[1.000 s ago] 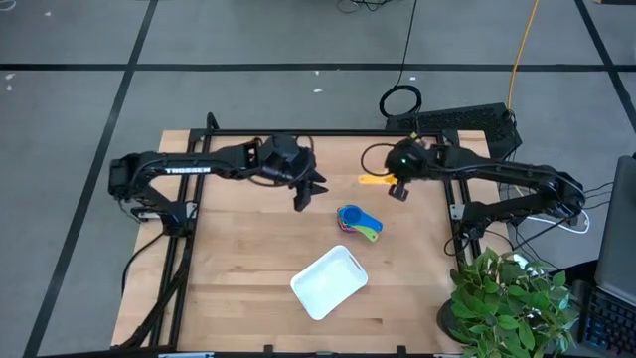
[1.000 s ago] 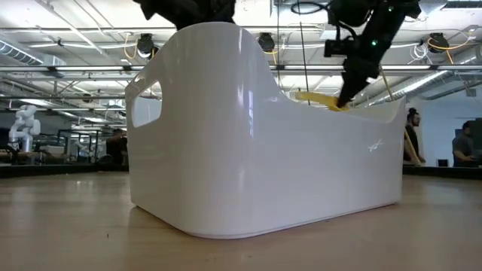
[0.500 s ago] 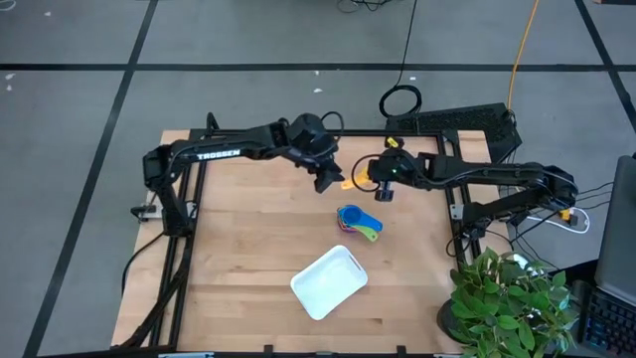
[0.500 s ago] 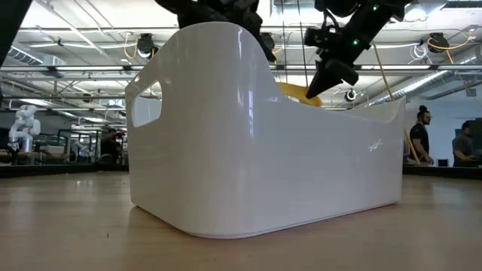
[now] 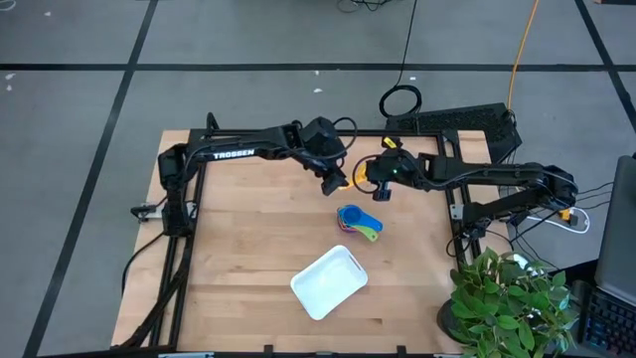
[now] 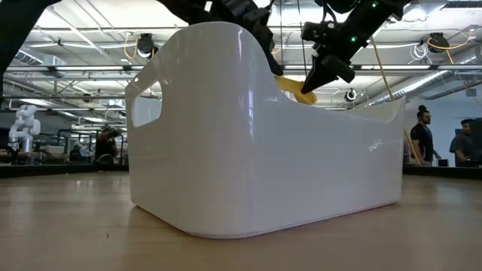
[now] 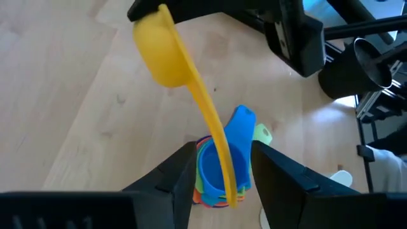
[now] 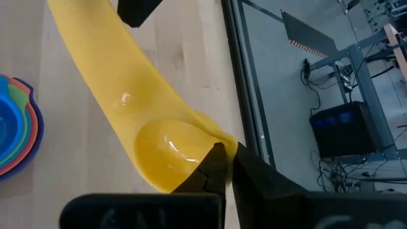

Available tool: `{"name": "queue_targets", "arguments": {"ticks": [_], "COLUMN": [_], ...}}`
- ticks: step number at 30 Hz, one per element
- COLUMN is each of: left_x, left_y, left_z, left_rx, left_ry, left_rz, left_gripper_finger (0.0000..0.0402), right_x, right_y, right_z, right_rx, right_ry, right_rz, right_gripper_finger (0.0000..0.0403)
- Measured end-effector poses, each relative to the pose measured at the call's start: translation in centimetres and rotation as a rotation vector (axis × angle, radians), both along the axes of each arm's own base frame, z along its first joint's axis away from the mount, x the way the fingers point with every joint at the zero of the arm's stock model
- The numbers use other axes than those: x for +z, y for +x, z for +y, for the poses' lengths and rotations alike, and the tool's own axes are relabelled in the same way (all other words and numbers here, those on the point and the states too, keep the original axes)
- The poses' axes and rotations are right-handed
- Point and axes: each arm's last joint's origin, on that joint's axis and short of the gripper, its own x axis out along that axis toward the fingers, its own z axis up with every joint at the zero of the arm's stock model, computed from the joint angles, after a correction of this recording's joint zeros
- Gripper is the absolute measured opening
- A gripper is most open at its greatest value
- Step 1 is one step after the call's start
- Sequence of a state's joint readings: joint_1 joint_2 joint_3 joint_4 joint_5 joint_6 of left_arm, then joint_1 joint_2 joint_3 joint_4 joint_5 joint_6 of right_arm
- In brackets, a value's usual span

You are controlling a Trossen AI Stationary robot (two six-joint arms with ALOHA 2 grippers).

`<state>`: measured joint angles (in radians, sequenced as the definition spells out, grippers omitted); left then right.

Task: Nest measuring cups in basket
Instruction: Stack the yellow measuring cup on top of the blue measuring cup

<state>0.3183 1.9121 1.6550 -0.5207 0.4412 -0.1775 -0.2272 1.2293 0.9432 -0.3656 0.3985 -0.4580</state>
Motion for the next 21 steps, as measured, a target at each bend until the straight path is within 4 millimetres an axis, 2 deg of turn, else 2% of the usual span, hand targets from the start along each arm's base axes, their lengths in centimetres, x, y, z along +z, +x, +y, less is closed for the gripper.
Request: {"name": "queue_targets", "arguments": {"ticks": [3, 9, 16, 18, 21], "left_x": [0.0, 0.0, -0.1, -0.1, 0.1], "left_y": [0.0, 0.1, 0.1, 0.2, 0.2], "left_z": [0.0, -0.3, -0.5, -0.6, -0.7], "left_rx": [0.0, -0.023, -0.033, -0.03, -0.03], "left_ry": [0.001, 0.014, 0.045, 0.071, 0.102], "left_rz": [0.0, -0.001, 0.003, 0.0, -0.012], "left_gripper_finger": [0.0115, 0.0014, 0.0007, 0.0006, 0.0006], "right_x": [0.0, 0.2, 0.3, 0.7, 1.7], "right_y": [0.0, 0.3, 0.4, 0.1, -0.6], "right_z": [0.0, 0.1, 0.5, 0.6, 0.6], "right_rx": [0.002, 0.015, 0.028, 0.022, 0.025], "right_ry": [0.001, -0.009, -0.016, -0.02, -0.021], "right_rz": [0.0, -0.029, -0.035, -0.055, -0.102], "right_gripper_finger": [0.0, 0.0, 0.0003, 0.0015, 0.0056]}}
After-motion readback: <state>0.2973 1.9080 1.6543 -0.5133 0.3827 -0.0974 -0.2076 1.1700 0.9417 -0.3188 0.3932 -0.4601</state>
